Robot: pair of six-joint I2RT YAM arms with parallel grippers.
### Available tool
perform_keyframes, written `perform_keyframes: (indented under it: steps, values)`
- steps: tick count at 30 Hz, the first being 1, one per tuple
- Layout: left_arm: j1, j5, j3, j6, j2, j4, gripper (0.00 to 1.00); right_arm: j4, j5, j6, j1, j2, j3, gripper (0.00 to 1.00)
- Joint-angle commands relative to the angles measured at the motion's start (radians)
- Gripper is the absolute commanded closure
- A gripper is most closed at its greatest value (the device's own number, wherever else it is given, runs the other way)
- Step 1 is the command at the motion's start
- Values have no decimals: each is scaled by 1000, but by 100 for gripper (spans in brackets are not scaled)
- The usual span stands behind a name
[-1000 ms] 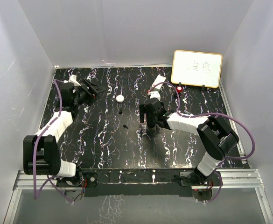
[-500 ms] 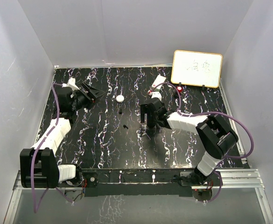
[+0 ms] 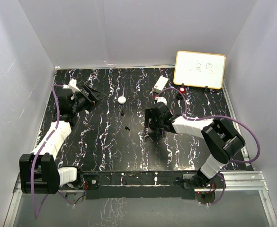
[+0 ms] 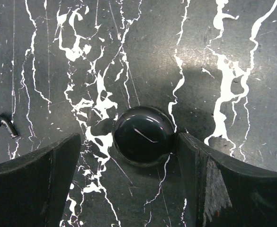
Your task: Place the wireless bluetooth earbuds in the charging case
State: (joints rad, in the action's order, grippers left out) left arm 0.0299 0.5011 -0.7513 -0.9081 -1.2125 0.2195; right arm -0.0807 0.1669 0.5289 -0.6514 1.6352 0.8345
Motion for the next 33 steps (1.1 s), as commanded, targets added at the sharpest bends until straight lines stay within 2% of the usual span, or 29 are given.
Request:
perform_keyframes:
  steps: [1, 27, 33]
  values:
    - [5, 25, 11, 8, 28, -12, 29, 48, -44, 14, 1, -27, -2, 19]
    - [25, 19, 16, 14, 80, -58, 29, 95, -156, -89, -13, 151, 153, 22]
    - [38, 14, 19, 11, 95, -64, 29, 97, -139, -99, -20, 156, 161, 22]
